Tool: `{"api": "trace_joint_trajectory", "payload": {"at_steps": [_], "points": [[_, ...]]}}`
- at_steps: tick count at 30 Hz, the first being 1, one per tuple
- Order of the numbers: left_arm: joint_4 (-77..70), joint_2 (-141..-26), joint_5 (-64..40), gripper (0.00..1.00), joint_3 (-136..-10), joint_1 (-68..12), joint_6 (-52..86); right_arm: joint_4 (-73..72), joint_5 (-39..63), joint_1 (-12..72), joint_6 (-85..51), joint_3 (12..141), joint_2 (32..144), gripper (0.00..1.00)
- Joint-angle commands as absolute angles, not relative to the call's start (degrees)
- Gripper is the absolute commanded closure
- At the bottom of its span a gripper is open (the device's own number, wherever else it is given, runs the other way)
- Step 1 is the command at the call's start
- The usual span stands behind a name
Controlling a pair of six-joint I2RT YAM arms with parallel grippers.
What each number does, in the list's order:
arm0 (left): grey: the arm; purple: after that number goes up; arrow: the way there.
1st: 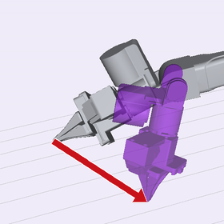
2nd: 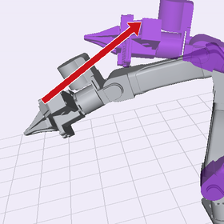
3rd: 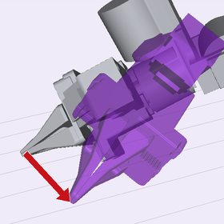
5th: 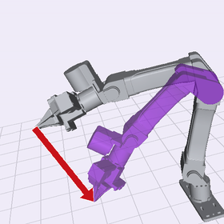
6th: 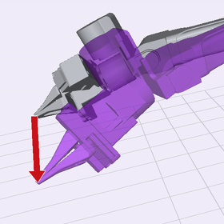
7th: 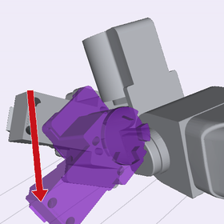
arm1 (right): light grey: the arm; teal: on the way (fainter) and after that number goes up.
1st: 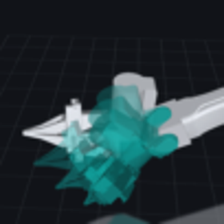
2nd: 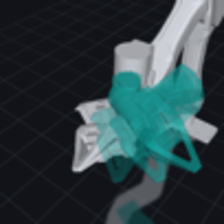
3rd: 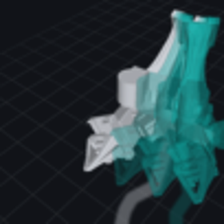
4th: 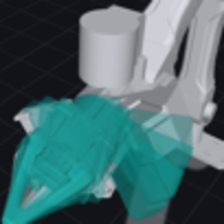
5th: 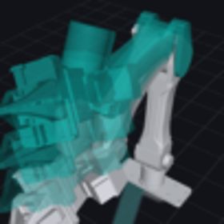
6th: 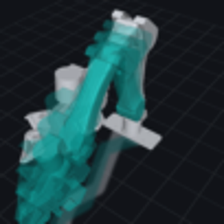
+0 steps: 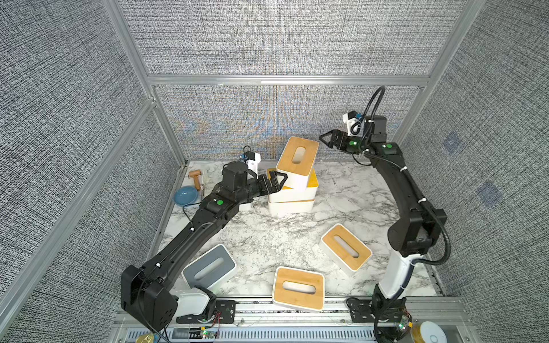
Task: Stack the tissue boxes
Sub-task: Place the tissue box at the tissue box.
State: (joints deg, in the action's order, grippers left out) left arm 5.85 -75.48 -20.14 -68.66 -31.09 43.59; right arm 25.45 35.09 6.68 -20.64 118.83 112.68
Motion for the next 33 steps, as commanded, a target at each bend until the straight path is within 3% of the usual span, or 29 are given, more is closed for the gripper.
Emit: {"api": "trace_joint_trajectory", "payload": {"at_steps": [1, 10, 33], "points": [[-2.23, -75.89, -22.1, 0.01, -68.05, -31.2, 47.09, 21.85, 40.29, 6.35, -20.06, 121.73, 115.59, 0.01], [-3.91, -79.6, -23.25, 0.01, -69.52, -31.29, 48.8, 20.49, 44.79, 6.33, -21.87, 128.93, 123.73, 0.01], [-5.63, -82.29, -25.41, 0.01, -69.6, -31.46, 50.08, 23.2, 47.62, 8.82, -20.06, 133.39, 128.26, 0.01]]}}
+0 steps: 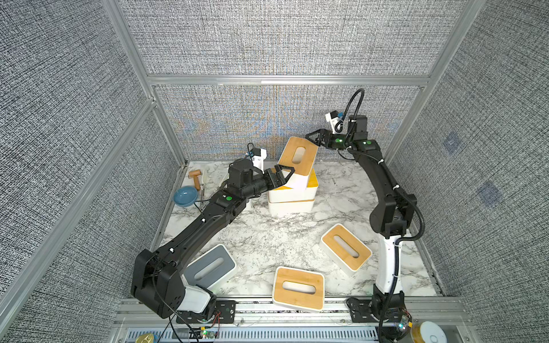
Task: Stack the tissue boxes
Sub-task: Place the tissue box at the tissue box.
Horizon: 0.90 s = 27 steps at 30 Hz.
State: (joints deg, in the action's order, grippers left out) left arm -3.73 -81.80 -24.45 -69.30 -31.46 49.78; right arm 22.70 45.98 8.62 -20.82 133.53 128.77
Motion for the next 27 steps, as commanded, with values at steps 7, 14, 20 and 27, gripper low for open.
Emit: {"api": "trace_joint_trajectory", "payload": {"at_steps": [7, 14, 20, 27], "points": [[-5.1, -83.44, -24.09, 0.01, -70.68, -31.46, 49.86, 23.55, 48.4, 8.96, -18.8, 130.77, 126.24, 0.01], [-4.22, -84.81, -23.26, 0.01, -72.02, -31.46, 49.07, 23.0, 49.5, 9.03, -18.38, 127.6, 123.63, 0.01], [-2.36, -85.13, -21.91, 0.01, -72.99, -31.44, 47.42, 21.94, 50.09, 8.99, -18.34, 123.57, 120.62, 0.01], [0.72, -84.45, -19.19, 0.01, -73.39, -31.29, 45.01, 18.5, 49.94, 9.33, -18.59, 115.4, 114.59, 0.01]]}}
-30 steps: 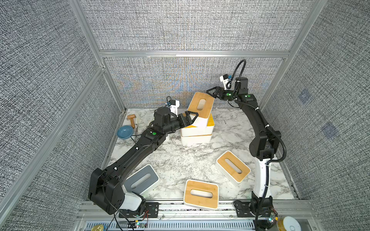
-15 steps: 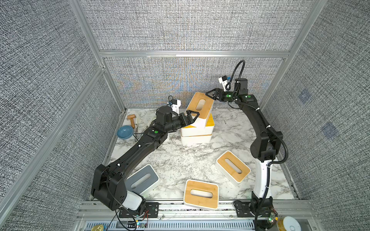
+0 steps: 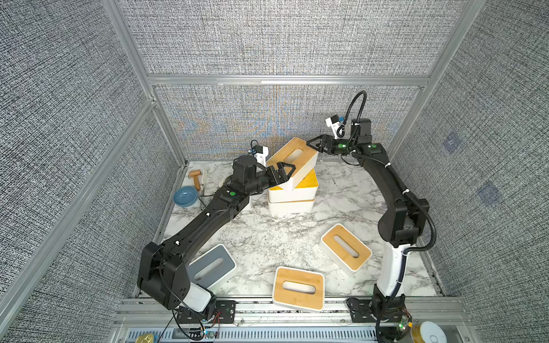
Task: Stack the tissue boxes
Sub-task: Place the tissue box at the tissue box.
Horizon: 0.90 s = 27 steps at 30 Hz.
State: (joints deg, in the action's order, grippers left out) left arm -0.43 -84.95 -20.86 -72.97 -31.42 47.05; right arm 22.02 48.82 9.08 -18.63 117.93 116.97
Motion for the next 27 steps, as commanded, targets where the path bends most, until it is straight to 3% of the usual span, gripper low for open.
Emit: {"api": "trace_joint_trajectory", "payload": {"at_steps": [1, 18, 27], "points": [[0.86, -84.36, -19.01, 0.01, -73.3, -31.29, 44.8, 17.45, 49.9, 9.4, -18.94, 113.81, 113.48, 0.01], [1.69, -84.59, -20.36, 0.01, -73.34, -28.13, 43.07, 8.81, 47.0, 10.82, -22.64, 95.37, 99.19, 0.01], [2.33, -83.05, -22.21, 0.01, -73.38, -26.09, 42.1, 17.27, 37.58, 9.83, -21.04, 102.28, 100.26, 0.01]]}}
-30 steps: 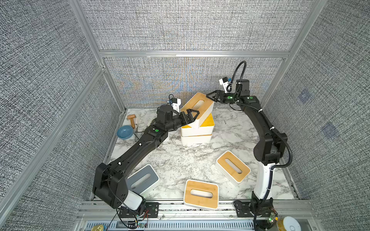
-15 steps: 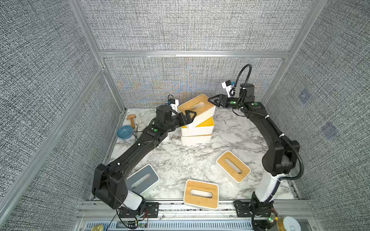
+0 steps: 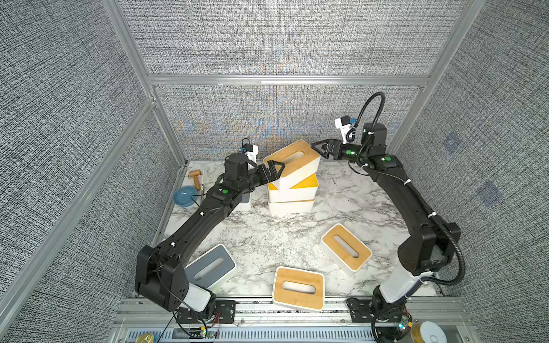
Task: Stack the tissue boxes
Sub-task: Place the tissue box at the tissue box.
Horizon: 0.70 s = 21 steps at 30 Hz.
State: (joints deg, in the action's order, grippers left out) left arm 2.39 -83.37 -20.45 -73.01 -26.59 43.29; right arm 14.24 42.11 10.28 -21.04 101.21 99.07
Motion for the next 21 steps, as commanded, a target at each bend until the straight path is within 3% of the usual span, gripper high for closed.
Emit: {"api": "trace_joint_trajectory", "payload": {"at_steps": [1, 11, 21], "points": [[2.35, -83.02, -22.57, 0.0, -73.54, -25.87, 42.1, 17.83, 37.53, 9.64, -21.3, 103.12, 101.09, 0.01], [0.33, -85.14, -26.41, 0.0, -74.72, -24.63, 42.86, 21.15, 40.24, 9.87, -22.6, 111.05, 109.92, 0.01], [1.38, -88.25, -29.17, 0.01, -77.38, -23.91, 41.06, 19.34, 45.76, 10.31, -23.34, 107.58, 108.76, 0.01]]}}
